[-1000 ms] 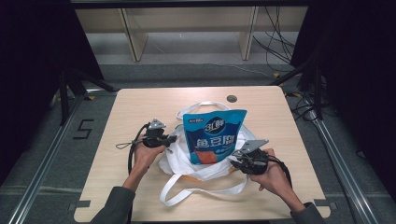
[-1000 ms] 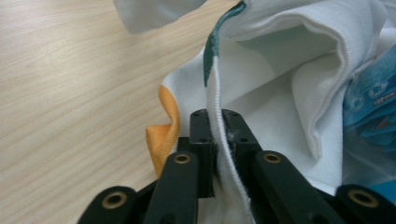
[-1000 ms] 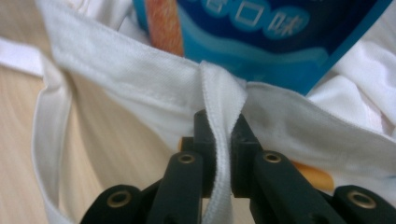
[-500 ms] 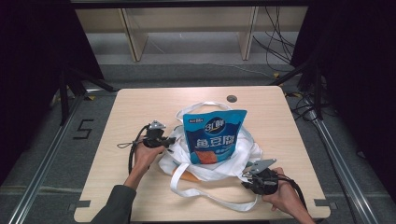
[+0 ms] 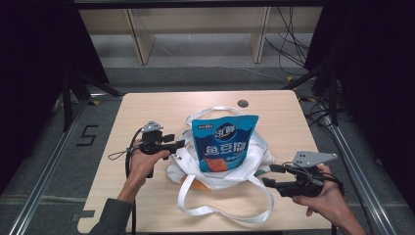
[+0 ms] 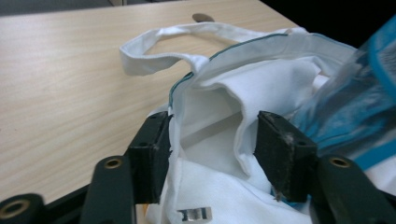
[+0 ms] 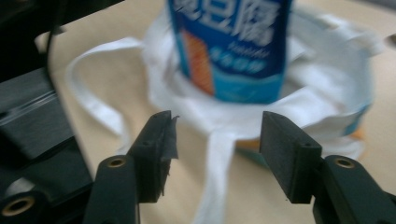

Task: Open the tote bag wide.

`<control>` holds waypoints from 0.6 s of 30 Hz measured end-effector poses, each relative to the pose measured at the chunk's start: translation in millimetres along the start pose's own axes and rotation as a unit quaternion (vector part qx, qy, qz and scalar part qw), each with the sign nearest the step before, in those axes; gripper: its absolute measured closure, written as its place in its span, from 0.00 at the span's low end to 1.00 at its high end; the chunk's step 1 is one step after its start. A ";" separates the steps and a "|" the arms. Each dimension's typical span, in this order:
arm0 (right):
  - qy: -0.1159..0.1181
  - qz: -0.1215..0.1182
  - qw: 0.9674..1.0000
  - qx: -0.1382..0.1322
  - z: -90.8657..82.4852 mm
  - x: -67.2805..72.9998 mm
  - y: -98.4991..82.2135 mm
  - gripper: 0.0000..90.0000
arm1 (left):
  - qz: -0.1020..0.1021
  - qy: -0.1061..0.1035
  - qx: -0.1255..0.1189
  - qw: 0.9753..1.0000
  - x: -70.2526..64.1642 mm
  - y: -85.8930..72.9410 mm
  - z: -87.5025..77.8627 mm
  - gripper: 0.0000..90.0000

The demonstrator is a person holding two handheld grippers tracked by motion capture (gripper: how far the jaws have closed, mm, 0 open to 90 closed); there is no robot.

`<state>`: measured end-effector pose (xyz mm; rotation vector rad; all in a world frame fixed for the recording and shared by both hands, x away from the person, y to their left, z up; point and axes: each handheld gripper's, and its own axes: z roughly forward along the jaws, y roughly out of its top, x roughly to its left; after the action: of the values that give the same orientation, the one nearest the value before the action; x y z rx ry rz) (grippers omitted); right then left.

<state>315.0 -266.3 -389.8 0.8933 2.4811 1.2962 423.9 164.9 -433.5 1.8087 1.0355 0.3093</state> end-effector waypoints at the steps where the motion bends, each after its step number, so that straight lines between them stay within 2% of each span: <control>1: 0.000 0.000 1.000 0.000 0.0 0.0 0.0 0.53 | 0.000 0.000 0.000 1.000 0.0 0.0 0.0 0.59; 2: -0.031 -0.008 0.999 -0.012 13.9 -11.0 4.2 0.66 | 0.012 -0.009 -0.005 1.000 -1.9 -1.0 -3.1 0.65; 4: -0.040 -0.003 0.999 -0.015 33.0 -20.0 5.3 0.75 | 0.033 -0.017 -0.005 0.999 -11.2 -6.4 -8.9 0.76; 5: -0.040 -0.003 0.999 -0.015 33.0 -20.0 5.3 0.75 | 0.033 -0.017 -0.005 0.999 -11.2 -6.4 -8.9 0.80; 6: -0.044 -0.006 0.999 -0.008 42.5 -26.2 5.2 0.79 | 0.030 -0.030 0.001 0.999 -13.7 -10.1 -8.9 0.80; 7: -0.052 0.001 0.999 0.013 62.6 -36.6 2.7 0.83 | 0.025 -0.045 0.005 0.999 -15.9 -14.7 -7.4 0.85; 8: -0.055 0.009 0.998 0.024 72.3 -39.9 0.9 0.83 | 0.029 -0.049 0.012 0.998 -17.6 -19.1 -5.1 0.87; 9: -0.061 -0.002 0.998 0.035 81.3 -46.2 -1.1 0.84 | 0.044 -0.040 0.029 0.998 -18.0 -27.6 1.5 0.89; 11: -0.074 0.005 0.996 0.050 95.8 -51.0 -7.5 0.88 | 0.042 -0.037 0.037 0.998 -16.9 -32.2 4.9 0.92; 12: -0.082 0.003 0.994 0.069 100.6 -52.5 -11.4 0.90 | 0.043 -0.038 0.062 0.996 -12.7 -42.7 12.5 0.93; 13: -0.082 0.003 0.994 0.069 100.6 -52.5 -11.4 0.90 | 0.043 -0.038 0.062 0.996 -12.7 -42.7 12.5 0.94; 14: -0.082 0.003 0.992 0.093 107.5 -56.1 -20.0 0.94 | 0.076 -0.019 0.101 0.992 -8.0 -54.7 20.1 0.96; 15: -0.082 0.003 0.992 0.093 107.5 -56.1 -20.0 0.94 | 0.076 -0.019 0.101 0.992 -8.0 -54.7 20.1 0.98; 16: -0.074 0.017 0.992 0.102 113.1 -58.1 -28.1 0.97 | 0.049 -0.029 0.104 0.993 -1.4 -64.7 26.5 0.99; 17: -0.074 0.015 0.992 0.104 114.9 -59.9 -30.8 0.98 | 0.026 -0.032 0.087 0.995 -1.9 -67.3 28.7 0.99; 18: -0.075 0.020 0.991 0.105 115.8 -61.1 -32.5 1.00 | 0.036 -0.035 0.101 0.994 0.7 -66.6 27.2 0.99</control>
<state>400.6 -238.6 -490.4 1.0504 2.5248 0.9512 406.9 158.0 -503.1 2.0272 0.9824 0.1896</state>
